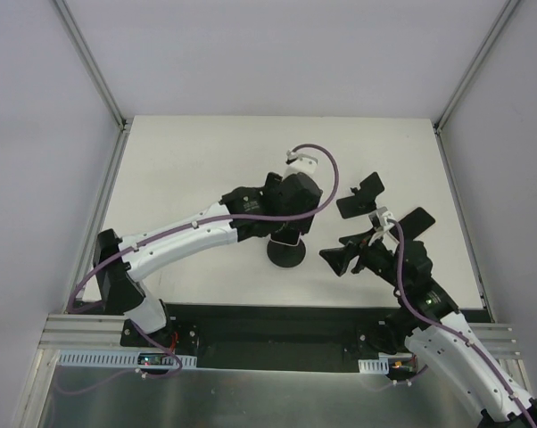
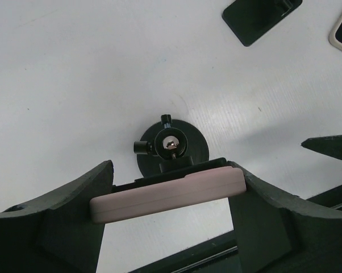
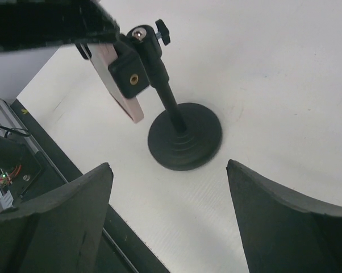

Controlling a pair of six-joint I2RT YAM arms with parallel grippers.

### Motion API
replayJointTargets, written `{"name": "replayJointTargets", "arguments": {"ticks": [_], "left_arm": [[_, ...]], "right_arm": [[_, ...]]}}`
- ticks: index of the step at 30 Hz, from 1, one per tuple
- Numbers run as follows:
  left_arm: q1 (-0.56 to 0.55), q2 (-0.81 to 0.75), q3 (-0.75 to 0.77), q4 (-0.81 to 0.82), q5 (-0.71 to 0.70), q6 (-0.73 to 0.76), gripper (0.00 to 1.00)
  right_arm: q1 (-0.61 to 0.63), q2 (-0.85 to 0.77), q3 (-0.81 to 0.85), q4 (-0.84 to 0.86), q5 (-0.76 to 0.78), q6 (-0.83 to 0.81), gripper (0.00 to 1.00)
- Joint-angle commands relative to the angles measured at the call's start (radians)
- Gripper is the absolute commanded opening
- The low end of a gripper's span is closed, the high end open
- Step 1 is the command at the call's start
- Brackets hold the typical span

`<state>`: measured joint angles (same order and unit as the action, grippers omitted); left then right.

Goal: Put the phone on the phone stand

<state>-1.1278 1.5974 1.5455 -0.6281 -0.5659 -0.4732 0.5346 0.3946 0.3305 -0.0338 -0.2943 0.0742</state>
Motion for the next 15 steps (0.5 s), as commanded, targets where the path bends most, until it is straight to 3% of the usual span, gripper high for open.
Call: {"name": "replayJointTargets", "arguments": {"ticks": [1, 5, 9, 15], "left_arm": [[0.137, -0.031, 0.187, 0.025, 0.107, 0.183, 0.0], [0.285, 0.045, 0.309, 0.019, 0.185, 0.286, 0.0], [0.391, 0.143, 0.436, 0.034, 0.165, 0.413, 0.0], [0.58, 0.37, 0.782, 0.073, 0.257, 0.449, 0.0]], "right_arm": [[-0.002, -0.046, 0.033, -0.018, 0.058, -0.017, 0.84], [-0.002, -0.042, 0.065, -0.078, 0.075, -0.043, 0.84], [-0.002, -0.039, 0.094, -0.147, 0.093, -0.068, 0.84], [-0.002, -0.059, 0.114, -0.186, 0.099, -0.067, 0.84]]}}
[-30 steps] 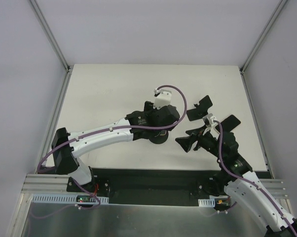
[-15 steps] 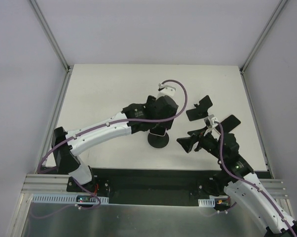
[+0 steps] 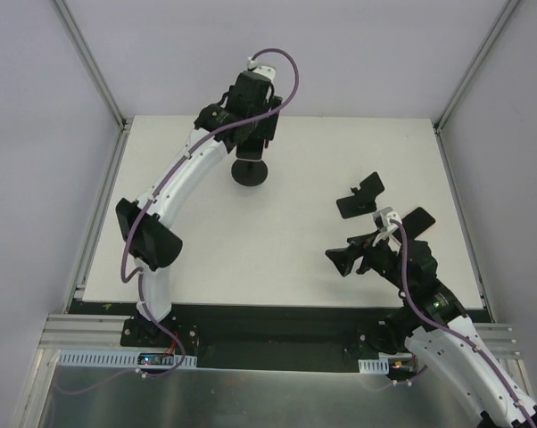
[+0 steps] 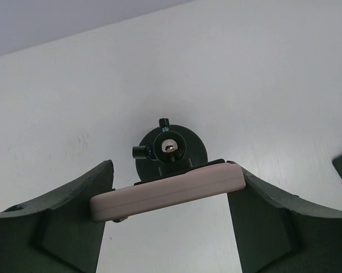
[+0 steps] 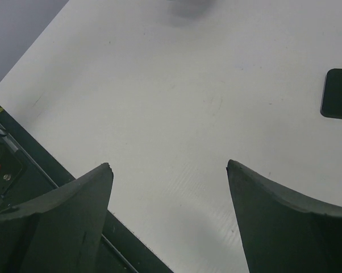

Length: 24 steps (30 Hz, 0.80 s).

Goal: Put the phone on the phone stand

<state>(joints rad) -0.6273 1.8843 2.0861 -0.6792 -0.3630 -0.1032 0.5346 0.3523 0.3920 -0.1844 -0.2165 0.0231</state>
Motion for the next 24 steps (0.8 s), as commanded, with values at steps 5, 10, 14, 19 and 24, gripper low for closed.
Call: {"name": "replayJointTargets", "arguments": {"ticks": [5, 10, 14, 19, 24], "left_arm": [[0.184, 0.229, 0.422, 0.154, 0.116, 0.054, 0.0], [0.225, 0.246, 0.408, 0.231, 0.165, 0.059, 0.0], [0.25, 0.283, 0.408, 0.27, 0.178, 0.048, 0.0], [0.29, 0.321, 0.402, 0.279, 0.188, -0.024, 0.0], [0.29, 0.348, 0.399, 0.322, 0.142, -0.039, 0.0]], "right_arm": [[-0.001, -0.007, 0.076, -0.075, 0.043, -0.017, 0.84], [-0.004, 0.017, 0.106, -0.087, 0.066, -0.066, 0.84], [-0.004, 0.054, 0.128, -0.079, 0.072, -0.074, 0.84], [-0.004, 0.085, 0.137, -0.061, 0.063, -0.057, 0.84], [-0.002, 0.07, 0.137, -0.067, 0.066, -0.048, 0.84]]}}
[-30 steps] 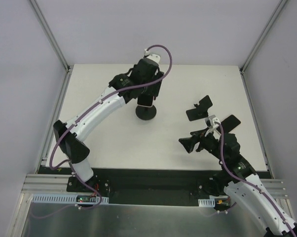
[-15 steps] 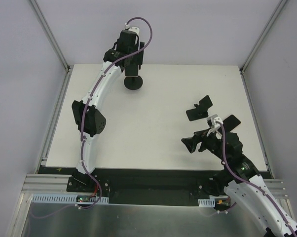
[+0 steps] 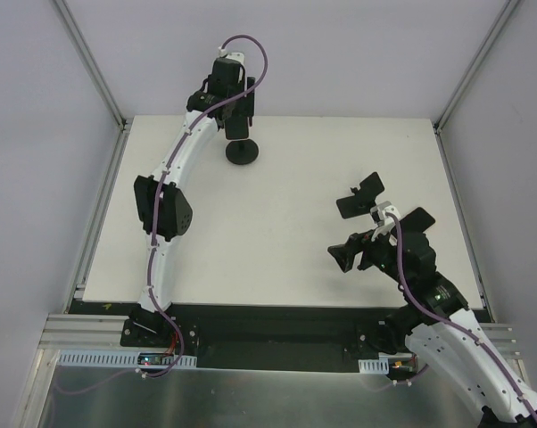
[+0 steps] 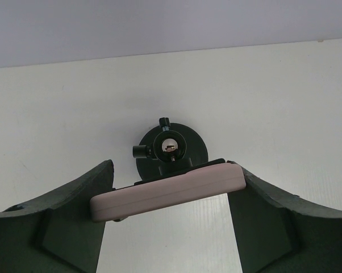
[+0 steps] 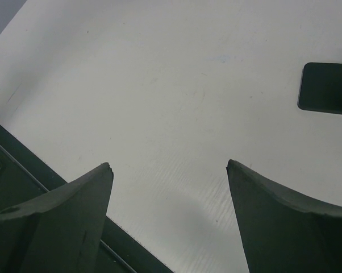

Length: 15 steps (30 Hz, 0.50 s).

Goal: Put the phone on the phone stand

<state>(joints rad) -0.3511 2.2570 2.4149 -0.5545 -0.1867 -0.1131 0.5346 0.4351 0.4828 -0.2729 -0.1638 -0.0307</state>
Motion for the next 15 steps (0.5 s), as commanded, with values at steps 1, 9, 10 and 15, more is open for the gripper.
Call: {"name": "replayJointTargets", "arguments": {"ticks": [1, 9, 10, 15], "left_arm": [[0.014, -0.017, 0.07, 0.212, -0.042, -0.031, 0.0], [0.014, 0.009, 0.069, 0.251, -0.04, -0.002, 0.0], [0.014, 0.013, 0.069, 0.258, -0.036, 0.001, 0.0], [0.014, 0.021, 0.063, 0.271, -0.002, 0.029, 0.06]], "right_arm": [[-0.002, -0.021, 0.045, 0.015, 0.018, 0.009, 0.84], [-0.004, -0.055, 0.059, -0.035, 0.038, 0.028, 0.83], [-0.002, -0.056, 0.059, -0.046, 0.041, 0.028, 0.84], [-0.004, -0.068, 0.05, -0.042, 0.058, 0.028, 0.84]]}}
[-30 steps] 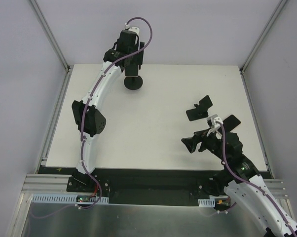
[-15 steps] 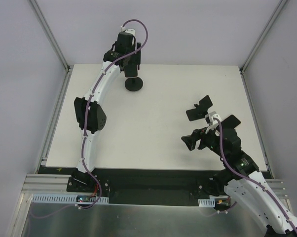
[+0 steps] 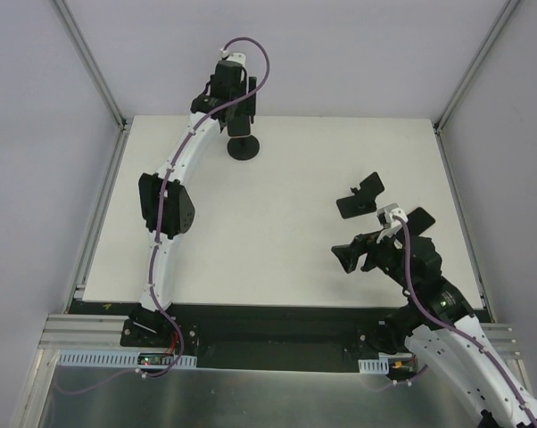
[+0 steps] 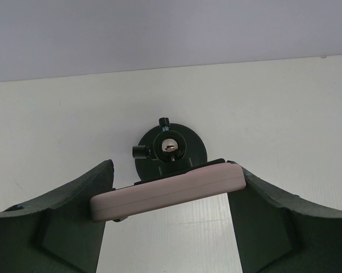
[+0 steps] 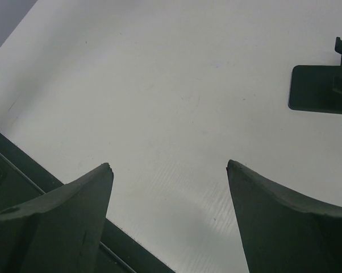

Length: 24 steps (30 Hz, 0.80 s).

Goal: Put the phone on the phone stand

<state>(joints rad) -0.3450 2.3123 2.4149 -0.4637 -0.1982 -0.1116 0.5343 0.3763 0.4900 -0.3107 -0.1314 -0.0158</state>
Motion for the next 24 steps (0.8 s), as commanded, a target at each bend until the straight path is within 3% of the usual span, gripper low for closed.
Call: {"name": "replayJointTargets", "arguments": {"ticks": [1, 2, 3, 5, 6, 12, 13, 16, 17, 20, 23, 24], "left_arm": [[0.008, -0.043, 0.055, 0.181, 0.011, 0.027, 0.16], [0.008, -0.05, 0.05, 0.18, 0.011, 0.027, 0.51], [0.008, -0.056, 0.038, 0.18, 0.011, 0.026, 0.7], [0.008, -0.088, 0.015, 0.177, 0.017, 0.029, 0.95], [0.008, -0.103, 0.006, 0.175, 0.014, 0.027, 0.99], [0.006, -0.333, -0.042, 0.059, 0.078, -0.034, 0.99], [0.006, -0.438, -0.075, 0.045, 0.097, -0.055, 0.99], [-0.009, -0.697, -0.359, 0.072, 0.16, -0.161, 0.99], [-0.018, -0.759, -0.542, 0.101, 0.233, -0.209, 0.99], [-0.031, -0.934, -0.853, 0.275, 0.362, -0.279, 0.99], [-0.029, -0.969, -0.925, 0.301, 0.396, -0.414, 0.99], [-0.029, -0.962, -0.919, 0.313, 0.54, -0.427, 0.97]], "right_arm": [[-0.003, -0.008, 0.047, -0.002, 0.019, 0.04, 0.84], [-0.002, -0.002, 0.051, -0.001, 0.013, 0.042, 0.83], [-0.003, -0.001, 0.051, 0.002, 0.012, 0.045, 0.83], [-0.002, 0.009, 0.053, 0.004, 0.013, 0.04, 0.84], [-0.002, 0.01, 0.053, 0.004, 0.021, 0.04, 0.83], [-0.002, 0.03, 0.088, -0.022, 0.036, 0.082, 0.83], [-0.002, 0.036, 0.093, -0.042, 0.055, 0.088, 0.83], [-0.002, 0.102, 0.085, -0.097, 0.181, 0.128, 0.84], [-0.002, 0.154, 0.085, -0.109, 0.22, 0.148, 0.83], [-0.011, 0.248, 0.123, -0.156, 0.381, 0.282, 0.84], [-0.04, 0.329, 0.174, -0.151, 0.489, 0.361, 0.92], [-0.08, 0.355, 0.188, -0.143, 0.509, 0.366, 0.96]]}}
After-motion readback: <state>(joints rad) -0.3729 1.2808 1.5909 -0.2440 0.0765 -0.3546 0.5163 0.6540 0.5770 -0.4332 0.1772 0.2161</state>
